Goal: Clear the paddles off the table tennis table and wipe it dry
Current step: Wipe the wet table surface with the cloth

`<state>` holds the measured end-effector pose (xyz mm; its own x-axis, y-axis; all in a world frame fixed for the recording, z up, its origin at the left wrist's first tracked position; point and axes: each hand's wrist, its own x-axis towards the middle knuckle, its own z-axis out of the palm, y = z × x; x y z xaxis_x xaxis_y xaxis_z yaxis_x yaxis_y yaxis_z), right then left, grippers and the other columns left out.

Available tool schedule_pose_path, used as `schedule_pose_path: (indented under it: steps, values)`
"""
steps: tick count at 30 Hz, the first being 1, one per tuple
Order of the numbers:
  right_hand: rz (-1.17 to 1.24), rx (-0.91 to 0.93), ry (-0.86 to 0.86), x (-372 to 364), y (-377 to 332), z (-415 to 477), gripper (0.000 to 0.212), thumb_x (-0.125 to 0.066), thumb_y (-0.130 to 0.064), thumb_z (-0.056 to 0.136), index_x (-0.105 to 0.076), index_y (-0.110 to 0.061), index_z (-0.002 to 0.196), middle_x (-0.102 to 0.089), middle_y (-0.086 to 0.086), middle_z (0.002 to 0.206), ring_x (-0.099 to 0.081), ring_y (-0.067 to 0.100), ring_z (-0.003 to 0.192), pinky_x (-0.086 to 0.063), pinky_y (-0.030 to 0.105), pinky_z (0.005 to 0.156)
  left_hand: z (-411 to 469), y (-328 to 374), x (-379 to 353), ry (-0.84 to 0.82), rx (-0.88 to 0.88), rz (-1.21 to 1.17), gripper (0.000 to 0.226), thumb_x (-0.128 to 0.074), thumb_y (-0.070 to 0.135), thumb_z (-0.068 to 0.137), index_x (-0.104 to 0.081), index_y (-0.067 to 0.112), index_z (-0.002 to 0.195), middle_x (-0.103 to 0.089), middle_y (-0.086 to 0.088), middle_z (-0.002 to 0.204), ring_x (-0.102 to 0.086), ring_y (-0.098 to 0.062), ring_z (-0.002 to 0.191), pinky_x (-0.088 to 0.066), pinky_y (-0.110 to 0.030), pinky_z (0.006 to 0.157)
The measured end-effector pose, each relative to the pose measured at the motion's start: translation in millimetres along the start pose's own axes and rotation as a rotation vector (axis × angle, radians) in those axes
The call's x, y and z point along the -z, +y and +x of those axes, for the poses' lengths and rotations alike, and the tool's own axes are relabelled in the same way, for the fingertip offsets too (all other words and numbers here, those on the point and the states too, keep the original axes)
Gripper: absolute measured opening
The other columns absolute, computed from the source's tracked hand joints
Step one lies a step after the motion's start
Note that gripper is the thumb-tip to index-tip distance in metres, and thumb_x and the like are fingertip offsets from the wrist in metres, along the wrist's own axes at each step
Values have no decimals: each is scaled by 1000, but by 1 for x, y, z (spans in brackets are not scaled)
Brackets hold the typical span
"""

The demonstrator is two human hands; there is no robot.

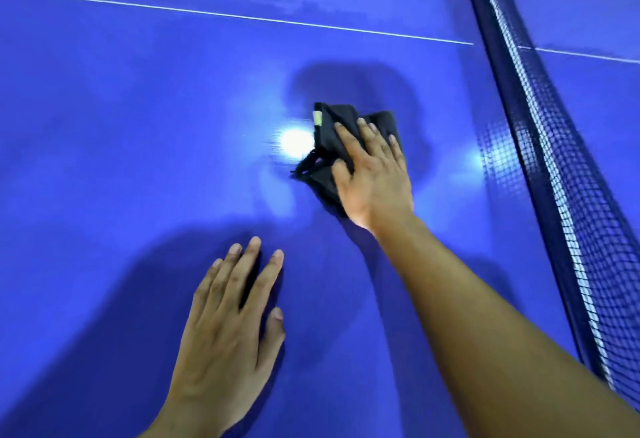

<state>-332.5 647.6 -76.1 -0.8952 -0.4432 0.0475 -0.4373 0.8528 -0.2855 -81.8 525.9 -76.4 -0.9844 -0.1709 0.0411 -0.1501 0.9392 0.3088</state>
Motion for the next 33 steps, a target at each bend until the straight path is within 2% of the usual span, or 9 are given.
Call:
schedule_pose_path:
  steps: [7,10,15,18,21,23,26,29,33]
  values:
    - [-23,-321,113,48,145,-61,58,-47,-36,102,-35,-27,158,-27,10,167,-23,25,154,-10,45,127,0,6,-8,-61,30,100,61,-30,40,98,-32,23,157,-25,-4,166,-19,-23,154,-18,-46,124]
    - [9,-436,100,57,166,-81,59,-42,-39,102,-31,-30,159,-20,6,169,-17,23,156,-10,45,128,-1,12,-6,-86,57,100,62,-29,41,98,-30,24,157,-23,-2,166,-17,-21,155,-18,-46,124]
    - [6,-455,105,59,167,-85,59,-38,-41,102,-28,-31,160,-19,6,169,-16,24,156,-12,47,127,-1,18,-2,-79,72,63,62,-27,42,98,-31,25,157,-22,-1,166,-12,-18,155,-13,-42,126]
    - [10,-451,97,60,167,-84,64,-34,-45,98,-29,-30,159,-20,8,169,-17,26,155,-14,47,127,-2,19,1,-40,55,-74,62,-29,43,96,-34,25,155,-23,0,166,-14,-16,155,-13,-40,126]
    - [26,-463,95,63,166,-84,71,-31,-49,91,-32,-27,159,-22,10,168,-20,29,155,-14,48,127,-10,12,15,56,76,-394,60,-37,39,95,-38,26,154,-25,9,164,-22,-11,152,-27,-40,121]
    - [14,-488,89,62,158,-83,75,-31,-49,88,-33,-24,159,-22,12,168,-20,30,155,-11,49,127,-25,0,24,95,57,-429,58,-39,36,96,-39,25,153,-26,8,164,-24,-11,151,-31,-43,119]
    - [-41,-403,71,46,118,-85,76,-31,-47,88,-34,-17,159,-24,20,166,-21,34,154,-8,50,127,-64,-30,34,95,76,-232,56,-36,34,99,-39,20,154,-27,0,164,-25,-20,152,-28,-47,120]
    - [-48,-278,60,22,50,-88,72,-32,-44,92,-33,-19,159,-23,19,166,-21,33,153,-7,47,127,-109,-58,42,99,117,-145,56,-38,33,98,-44,16,150,-31,-5,162,-31,-27,149,-30,-50,117]
    - [-72,-119,40,-14,-54,-90,63,-46,-35,99,-31,-24,160,-22,14,168,-18,28,155,-4,44,128,-159,-86,45,130,85,-172,53,-46,29,92,-54,13,142,-42,-8,155,-40,-30,144,-34,-50,113]
